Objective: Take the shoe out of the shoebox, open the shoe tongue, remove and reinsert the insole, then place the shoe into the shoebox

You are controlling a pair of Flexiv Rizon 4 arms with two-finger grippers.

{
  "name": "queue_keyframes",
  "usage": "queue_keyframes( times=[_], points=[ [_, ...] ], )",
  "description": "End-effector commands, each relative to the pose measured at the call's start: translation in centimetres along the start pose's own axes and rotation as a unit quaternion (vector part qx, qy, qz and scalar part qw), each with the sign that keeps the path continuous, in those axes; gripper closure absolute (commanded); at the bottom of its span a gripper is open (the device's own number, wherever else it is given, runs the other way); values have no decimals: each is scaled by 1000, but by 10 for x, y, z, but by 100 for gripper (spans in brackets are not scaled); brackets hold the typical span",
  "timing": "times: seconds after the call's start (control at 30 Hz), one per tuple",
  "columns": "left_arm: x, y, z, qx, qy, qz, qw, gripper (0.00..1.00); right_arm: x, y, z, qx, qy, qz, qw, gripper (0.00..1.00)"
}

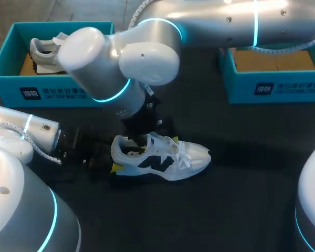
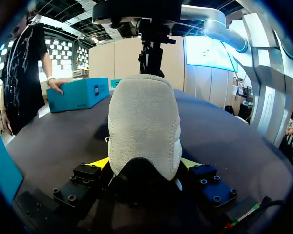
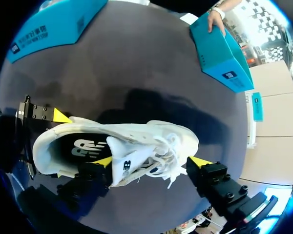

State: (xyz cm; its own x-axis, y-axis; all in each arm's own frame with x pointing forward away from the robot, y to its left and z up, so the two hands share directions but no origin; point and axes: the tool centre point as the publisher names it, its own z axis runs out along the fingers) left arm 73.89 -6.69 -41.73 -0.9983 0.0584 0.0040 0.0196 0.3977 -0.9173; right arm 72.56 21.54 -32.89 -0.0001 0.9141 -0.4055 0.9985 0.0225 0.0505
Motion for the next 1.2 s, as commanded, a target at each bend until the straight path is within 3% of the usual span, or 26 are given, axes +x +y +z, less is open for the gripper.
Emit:
queue_keyframes(
  times=[0.03, 0.13, 0.3, 0.47, 0.57, 0.6, 0.63, 1.2],
  points=[
    [3, 3, 4, 0, -1, 0, 1000, 100, -9, -4, -1, -3, 7, 92, 996, 45],
    [3, 3, 4, 0, -1, 0, 1000, 100, -13, -3, 0, -3, 11, 99, 995, 54],
    [3, 3, 4, 0, -1, 0, 1000, 100, -19, -3, 1, -2, 21, 110, 994, 56],
    [3, 3, 4, 0, -1, 0, 1000, 100, -25, -3, 3, -1, 39, 119, 992, 69],
    [3, 3, 4, 0, -1, 0, 1000, 100, -28, -3, 3, -3, 49, 122, 991, 88],
    [3, 3, 4, 0, -1, 0, 1000, 100, -28, -3, 3, -3, 52, 123, 991, 98],
    [3, 3, 4, 0, -1, 0, 1000, 100, -29, -3, 3, -4, 55, 124, 991, 100],
    [3, 3, 4, 0, -1, 0, 1000, 100, -67, -3, 19, -19, 115, 138, 984, 100]
  ],
)
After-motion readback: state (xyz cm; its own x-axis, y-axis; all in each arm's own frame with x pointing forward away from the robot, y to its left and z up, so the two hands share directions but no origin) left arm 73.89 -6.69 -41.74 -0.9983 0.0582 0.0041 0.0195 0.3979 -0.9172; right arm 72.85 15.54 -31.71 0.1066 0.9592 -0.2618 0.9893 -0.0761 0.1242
